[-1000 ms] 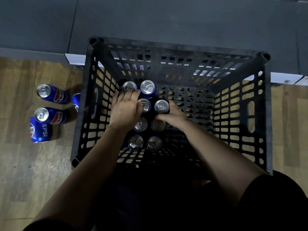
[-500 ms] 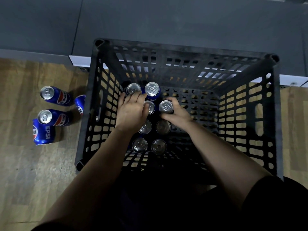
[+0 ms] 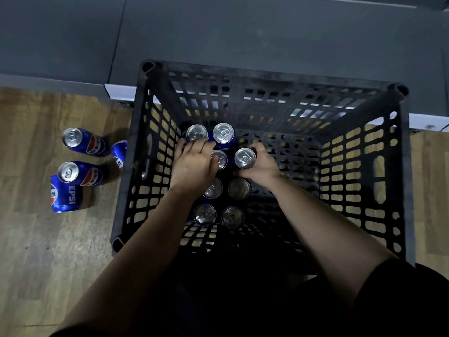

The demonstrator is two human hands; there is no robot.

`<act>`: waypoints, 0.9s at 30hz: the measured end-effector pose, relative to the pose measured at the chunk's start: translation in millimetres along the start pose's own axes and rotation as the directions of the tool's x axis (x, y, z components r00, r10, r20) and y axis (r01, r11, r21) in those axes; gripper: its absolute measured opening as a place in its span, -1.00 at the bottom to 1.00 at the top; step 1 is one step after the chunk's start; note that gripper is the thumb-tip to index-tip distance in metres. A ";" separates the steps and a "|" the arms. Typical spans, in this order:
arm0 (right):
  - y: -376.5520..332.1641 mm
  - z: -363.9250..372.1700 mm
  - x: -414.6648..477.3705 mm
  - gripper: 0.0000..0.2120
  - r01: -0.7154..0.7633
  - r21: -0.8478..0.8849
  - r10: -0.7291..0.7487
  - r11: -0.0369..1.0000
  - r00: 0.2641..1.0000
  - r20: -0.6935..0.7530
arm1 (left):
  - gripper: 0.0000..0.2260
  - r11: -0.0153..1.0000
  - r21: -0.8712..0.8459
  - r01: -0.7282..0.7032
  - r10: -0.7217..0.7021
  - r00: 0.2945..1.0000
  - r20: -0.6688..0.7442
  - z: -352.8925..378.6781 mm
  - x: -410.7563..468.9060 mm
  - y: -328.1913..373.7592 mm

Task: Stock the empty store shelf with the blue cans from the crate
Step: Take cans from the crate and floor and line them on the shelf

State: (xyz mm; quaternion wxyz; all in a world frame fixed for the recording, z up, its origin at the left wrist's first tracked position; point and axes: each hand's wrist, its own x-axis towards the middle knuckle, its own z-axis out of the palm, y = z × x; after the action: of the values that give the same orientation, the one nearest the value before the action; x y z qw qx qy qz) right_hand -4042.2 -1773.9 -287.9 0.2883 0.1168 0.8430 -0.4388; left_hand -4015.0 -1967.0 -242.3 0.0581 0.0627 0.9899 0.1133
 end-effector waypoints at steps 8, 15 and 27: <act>-39.6 -53.6 -46.0 -0.45 0.024 0.049 -0.020 0.998 0.997 -0.080 | -0.67 1.000 -0.010 -0.011 0.011 0.998 -0.062 -63.4 -3.1 24.9; -131.8 -135.2 -138.1 -0.43 0.083 -0.037 -0.085 0.996 0.995 -0.046 | -0.62 0.999 -0.041 -0.021 0.018 0.998 -0.062 -194.2 -15.9 71.8; -346.1 -289.7 -318.8 -0.43 0.201 -0.136 -0.216 0.970 0.970 -0.111 | -0.58 0.994 -0.041 -0.104 0.090 0.963 -0.254 -489.2 -31.7 149.9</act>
State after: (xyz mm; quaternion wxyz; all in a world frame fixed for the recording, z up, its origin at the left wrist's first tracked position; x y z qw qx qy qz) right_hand -4051.9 -1725.5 262.5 0.1939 0.0365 0.8926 -0.4053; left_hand -4030.4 -1932.6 269.0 -0.0717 0.0945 0.9816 0.1497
